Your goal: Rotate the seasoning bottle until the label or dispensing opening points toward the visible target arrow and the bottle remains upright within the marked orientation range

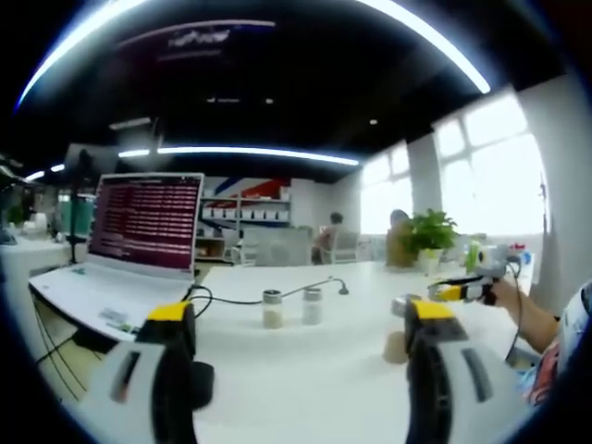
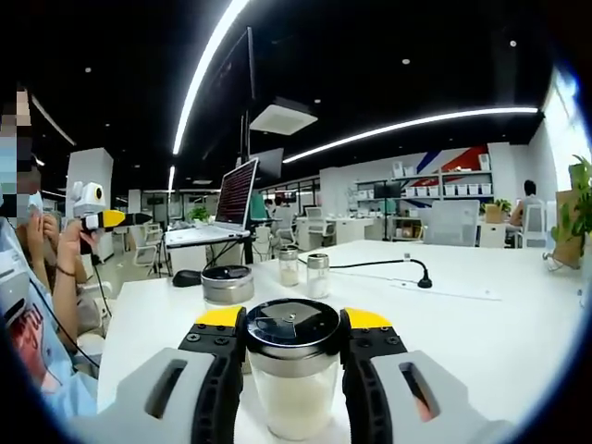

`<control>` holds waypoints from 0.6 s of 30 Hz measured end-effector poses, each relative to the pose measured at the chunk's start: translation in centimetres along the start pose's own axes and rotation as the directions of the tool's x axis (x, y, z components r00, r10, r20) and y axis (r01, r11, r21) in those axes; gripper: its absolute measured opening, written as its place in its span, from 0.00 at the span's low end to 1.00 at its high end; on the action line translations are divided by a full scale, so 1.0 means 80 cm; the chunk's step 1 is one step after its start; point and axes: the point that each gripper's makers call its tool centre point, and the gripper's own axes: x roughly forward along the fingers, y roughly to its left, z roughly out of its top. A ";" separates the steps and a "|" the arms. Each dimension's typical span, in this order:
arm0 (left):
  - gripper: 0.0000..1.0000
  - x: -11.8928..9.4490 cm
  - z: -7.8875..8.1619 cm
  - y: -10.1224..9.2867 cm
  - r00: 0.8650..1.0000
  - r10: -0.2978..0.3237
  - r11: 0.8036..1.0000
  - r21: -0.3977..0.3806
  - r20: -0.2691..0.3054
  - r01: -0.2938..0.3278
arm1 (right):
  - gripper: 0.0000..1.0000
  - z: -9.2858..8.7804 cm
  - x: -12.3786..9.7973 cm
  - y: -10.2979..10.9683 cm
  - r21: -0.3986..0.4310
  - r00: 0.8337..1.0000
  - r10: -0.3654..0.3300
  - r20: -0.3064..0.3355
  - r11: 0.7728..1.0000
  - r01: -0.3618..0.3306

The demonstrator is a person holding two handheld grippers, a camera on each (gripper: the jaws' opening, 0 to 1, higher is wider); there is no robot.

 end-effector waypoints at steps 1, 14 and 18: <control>1.00 0.000 0.000 0.000 1.000 0.000 1.000 0.000 0.000 0.000 | 0.39 0.000 0.001 0.000 0.000 1.000 -0.005 -0.001 1.000 0.005; 1.00 0.004 -0.003 0.006 1.000 0.003 1.000 -0.007 0.001 -0.003 | 0.39 -0.001 0.003 -0.005 -0.002 0.995 -0.100 0.000 0.995 0.100; 1.00 0.004 -0.004 0.008 1.000 0.005 1.000 -0.008 0.001 -0.005 | 0.39 -0.001 0.004 -0.006 -0.002 0.993 -0.120 0.003 0.993 0.120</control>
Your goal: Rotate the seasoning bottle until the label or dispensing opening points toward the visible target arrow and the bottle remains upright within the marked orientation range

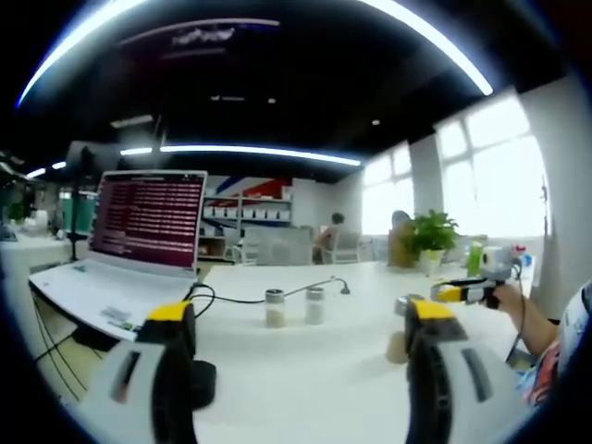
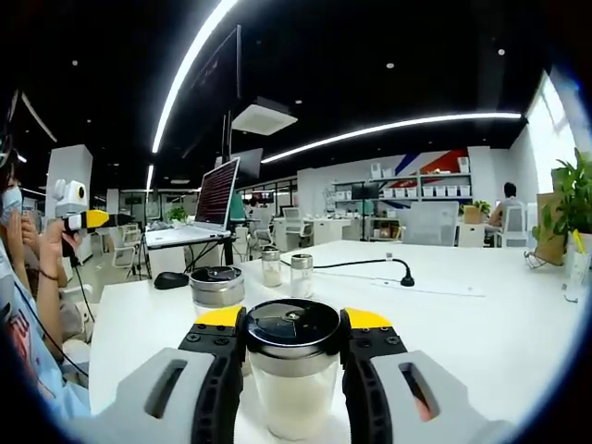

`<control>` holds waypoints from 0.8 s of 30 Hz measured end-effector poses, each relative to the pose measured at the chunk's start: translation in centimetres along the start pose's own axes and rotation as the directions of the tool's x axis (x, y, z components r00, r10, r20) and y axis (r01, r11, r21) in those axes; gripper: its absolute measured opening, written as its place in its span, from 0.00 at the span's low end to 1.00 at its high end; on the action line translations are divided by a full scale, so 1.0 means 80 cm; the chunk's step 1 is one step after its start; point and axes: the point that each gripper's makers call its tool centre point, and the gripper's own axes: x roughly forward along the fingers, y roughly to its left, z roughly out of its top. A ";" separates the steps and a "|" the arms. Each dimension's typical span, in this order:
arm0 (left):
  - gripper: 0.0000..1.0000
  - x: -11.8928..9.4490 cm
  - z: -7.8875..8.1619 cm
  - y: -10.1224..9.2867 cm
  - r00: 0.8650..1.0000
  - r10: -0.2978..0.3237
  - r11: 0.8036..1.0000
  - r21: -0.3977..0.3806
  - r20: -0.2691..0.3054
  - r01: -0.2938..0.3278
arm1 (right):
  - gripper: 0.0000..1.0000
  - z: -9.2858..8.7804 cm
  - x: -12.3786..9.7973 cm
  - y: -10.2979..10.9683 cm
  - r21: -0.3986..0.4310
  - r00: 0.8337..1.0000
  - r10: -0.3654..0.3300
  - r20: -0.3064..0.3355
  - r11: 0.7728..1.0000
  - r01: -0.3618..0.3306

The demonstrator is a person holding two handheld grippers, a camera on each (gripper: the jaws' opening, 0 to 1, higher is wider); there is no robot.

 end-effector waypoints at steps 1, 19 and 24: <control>1.00 0.001 0.000 0.000 1.000 0.000 1.000 -0.001 0.001 0.000 | 0.39 0.000 0.000 0.000 -0.001 1.000 -0.004 0.001 1.000 0.004; 0.99 0.004 -0.001 -0.007 1.000 -0.016 1.000 -0.001 -0.008 0.016 | 0.40 0.001 -0.004 -0.001 0.010 0.994 -0.101 0.030 0.995 0.101; 0.99 0.002 0.000 -0.006 1.000 -0.013 1.000 -0.004 -0.005 0.013 | 0.40 0.002 -0.004 -0.001 0.011 0.991 -0.126 0.035 0.992 0.125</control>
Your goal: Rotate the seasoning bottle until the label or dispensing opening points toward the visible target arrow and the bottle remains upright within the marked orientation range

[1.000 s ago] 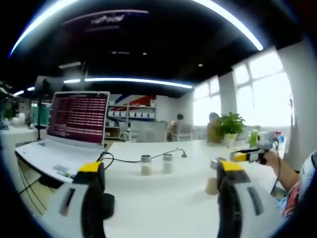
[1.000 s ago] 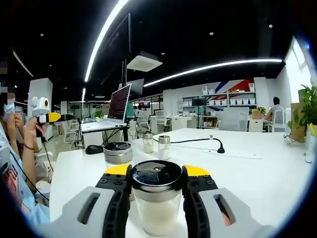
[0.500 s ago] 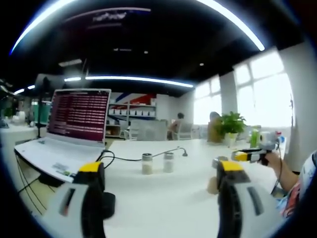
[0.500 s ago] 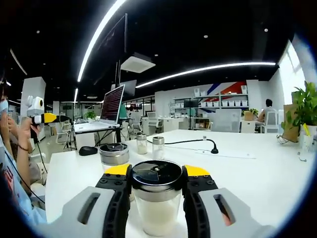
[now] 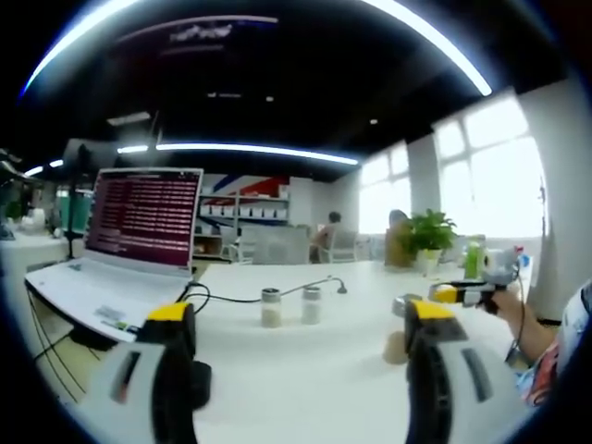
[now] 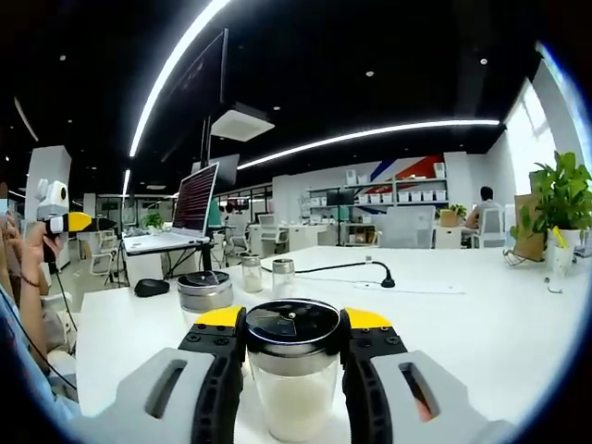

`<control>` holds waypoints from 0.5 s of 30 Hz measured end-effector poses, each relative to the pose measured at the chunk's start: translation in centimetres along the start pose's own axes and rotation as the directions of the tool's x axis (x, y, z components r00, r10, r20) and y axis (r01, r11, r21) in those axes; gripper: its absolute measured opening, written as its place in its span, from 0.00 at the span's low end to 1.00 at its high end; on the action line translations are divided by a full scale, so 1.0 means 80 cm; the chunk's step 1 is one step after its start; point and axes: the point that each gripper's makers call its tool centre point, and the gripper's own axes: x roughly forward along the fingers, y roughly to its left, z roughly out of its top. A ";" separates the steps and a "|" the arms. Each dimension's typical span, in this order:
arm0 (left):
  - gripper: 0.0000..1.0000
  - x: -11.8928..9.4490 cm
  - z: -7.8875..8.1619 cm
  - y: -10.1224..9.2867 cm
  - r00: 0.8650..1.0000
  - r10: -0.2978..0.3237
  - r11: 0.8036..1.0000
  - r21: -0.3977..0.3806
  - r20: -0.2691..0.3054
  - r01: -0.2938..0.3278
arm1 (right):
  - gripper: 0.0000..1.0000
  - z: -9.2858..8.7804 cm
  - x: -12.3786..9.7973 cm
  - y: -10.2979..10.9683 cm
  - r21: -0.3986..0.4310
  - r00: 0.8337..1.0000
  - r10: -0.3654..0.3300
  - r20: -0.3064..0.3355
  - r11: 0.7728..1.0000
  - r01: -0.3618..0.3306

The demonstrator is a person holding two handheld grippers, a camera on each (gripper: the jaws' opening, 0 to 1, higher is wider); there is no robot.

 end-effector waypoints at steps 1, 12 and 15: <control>0.99 -0.001 0.001 0.000 1.000 0.001 1.000 0.001 0.001 -0.001 | 0.40 0.000 0.000 0.000 0.000 1.000 -0.004 0.002 1.000 0.004; 0.99 -0.003 0.003 -0.002 1.000 0.001 1.000 0.000 0.013 -0.001 | 0.40 -0.002 0.002 -0.001 0.007 0.999 -0.035 0.025 0.999 0.035; 0.99 -0.002 0.001 0.000 1.000 0.008 1.000 0.004 0.004 -0.008 | 0.40 -0.002 0.002 -0.001 0.015 0.999 -0.041 0.028 0.999 0.040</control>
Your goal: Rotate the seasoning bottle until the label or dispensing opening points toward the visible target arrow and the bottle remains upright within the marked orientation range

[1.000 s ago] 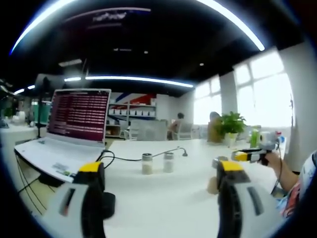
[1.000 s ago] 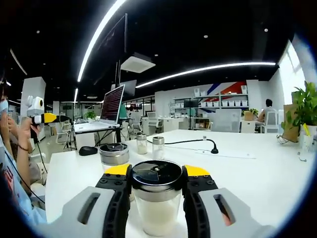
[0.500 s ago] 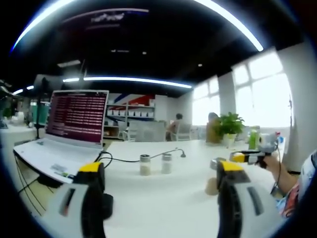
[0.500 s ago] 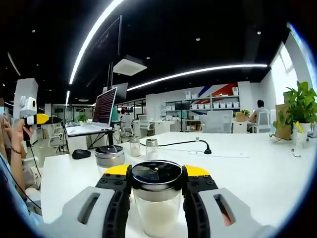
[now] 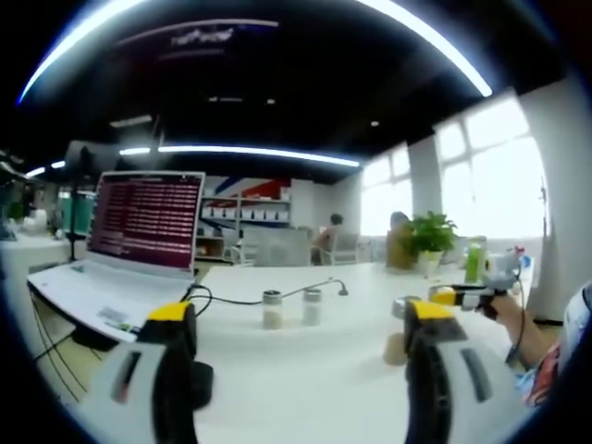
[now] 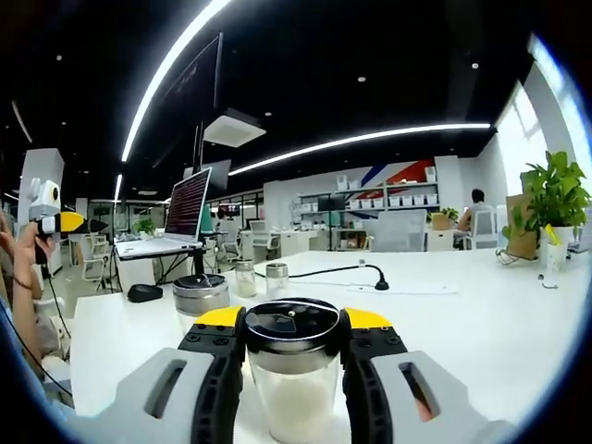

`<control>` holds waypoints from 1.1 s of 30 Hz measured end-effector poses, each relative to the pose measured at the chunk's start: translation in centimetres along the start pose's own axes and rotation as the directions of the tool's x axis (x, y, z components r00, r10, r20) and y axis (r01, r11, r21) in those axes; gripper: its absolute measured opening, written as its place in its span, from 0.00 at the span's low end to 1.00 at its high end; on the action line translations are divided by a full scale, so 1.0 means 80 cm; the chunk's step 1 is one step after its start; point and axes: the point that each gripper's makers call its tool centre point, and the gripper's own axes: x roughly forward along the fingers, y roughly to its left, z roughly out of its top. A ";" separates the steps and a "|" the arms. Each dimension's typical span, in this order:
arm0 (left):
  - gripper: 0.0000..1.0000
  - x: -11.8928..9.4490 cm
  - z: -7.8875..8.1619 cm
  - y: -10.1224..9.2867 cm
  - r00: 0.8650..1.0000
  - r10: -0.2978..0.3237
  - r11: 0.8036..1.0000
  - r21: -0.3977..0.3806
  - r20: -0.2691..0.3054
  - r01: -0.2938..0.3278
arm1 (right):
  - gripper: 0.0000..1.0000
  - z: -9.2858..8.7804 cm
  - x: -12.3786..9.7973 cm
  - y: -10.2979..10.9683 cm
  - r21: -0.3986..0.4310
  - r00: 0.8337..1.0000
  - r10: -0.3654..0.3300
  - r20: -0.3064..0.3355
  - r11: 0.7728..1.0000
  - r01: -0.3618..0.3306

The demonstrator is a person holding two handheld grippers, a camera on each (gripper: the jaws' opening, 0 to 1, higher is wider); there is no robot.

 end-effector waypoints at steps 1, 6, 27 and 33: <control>0.99 0.001 0.000 -0.001 1.000 -0.002 1.000 -0.001 0.000 0.002 | 0.40 0.000 0.000 0.000 0.004 1.000 -0.001 0.001 1.000 0.001; 0.99 0.004 -0.001 -0.007 1.000 -0.016 1.000 0.008 -0.003 0.016 | 0.40 -0.001 0.001 -0.001 0.021 1.000 -0.022 0.008 1.000 0.022; 0.98 -0.003 0.004 -0.003 1.000 -0.014 1.000 0.004 0.005 0.014 | 0.50 0.001 -0.008 0.000 0.000 1.000 -0.026 -0.010 1.000 0.026; 0.98 -0.001 0.002 0.001 1.000 -0.004 1.000 0.002 0.002 0.004 | 0.62 0.016 -0.020 -0.003 0.002 1.000 -0.018 0.009 1.000 0.018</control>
